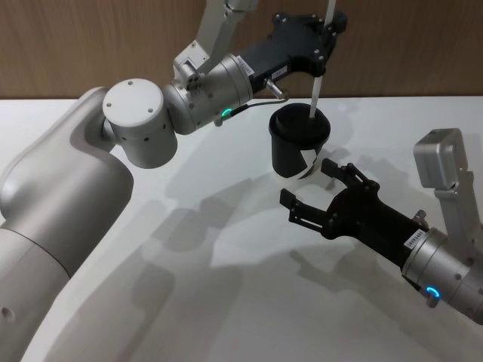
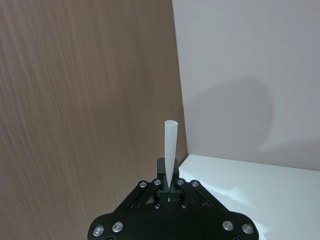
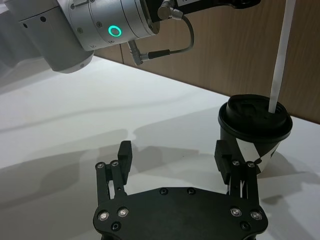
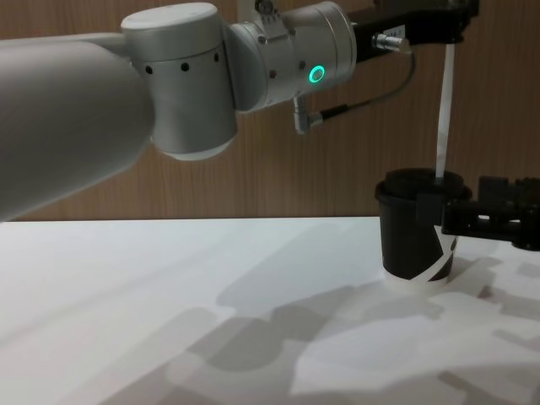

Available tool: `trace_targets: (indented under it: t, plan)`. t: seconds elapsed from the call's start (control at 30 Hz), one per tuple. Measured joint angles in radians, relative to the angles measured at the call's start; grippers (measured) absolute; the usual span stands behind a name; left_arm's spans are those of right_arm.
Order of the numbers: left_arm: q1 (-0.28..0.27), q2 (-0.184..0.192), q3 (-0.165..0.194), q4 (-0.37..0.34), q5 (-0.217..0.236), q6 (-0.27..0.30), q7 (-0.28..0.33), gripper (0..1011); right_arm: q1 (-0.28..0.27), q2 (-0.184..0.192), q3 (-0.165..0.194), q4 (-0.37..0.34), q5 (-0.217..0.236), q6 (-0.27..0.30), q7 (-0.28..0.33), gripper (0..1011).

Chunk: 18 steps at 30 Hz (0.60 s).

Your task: Pick up the straw with one hand, pass it to the other hand, and insert it into the cup.

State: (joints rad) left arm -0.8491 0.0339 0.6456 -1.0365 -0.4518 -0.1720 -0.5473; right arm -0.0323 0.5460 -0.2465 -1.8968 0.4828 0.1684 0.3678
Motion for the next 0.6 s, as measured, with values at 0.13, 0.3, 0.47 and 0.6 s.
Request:
trace_targets:
  t: [0.13, 0.3, 0.47, 0.6]
  plan:
    - [0.001, -0.004, -0.002, 0.007, 0.003, -0.003, 0.001, 10, 0.000, 0.000, 0.000, 0.000, 0.000, 0.000, 0.000, 1001]
    - [0.002, -0.008, -0.004, 0.013, 0.005, -0.006, 0.002, 10, 0.000, 0.000, 0.000, 0.000, 0.000, 0.000, 0.000, 1001]
    - [0.002, -0.011, -0.006, 0.018, 0.007, -0.009, 0.003, 93, 0.000, 0.000, 0.000, 0.000, 0.000, 0.000, 0.000, 1001]
    - [0.003, -0.013, -0.006, 0.021, 0.008, -0.010, 0.003, 197, 0.000, 0.000, 0.000, 0.000, 0.000, 0.000, 0.000, 1001]
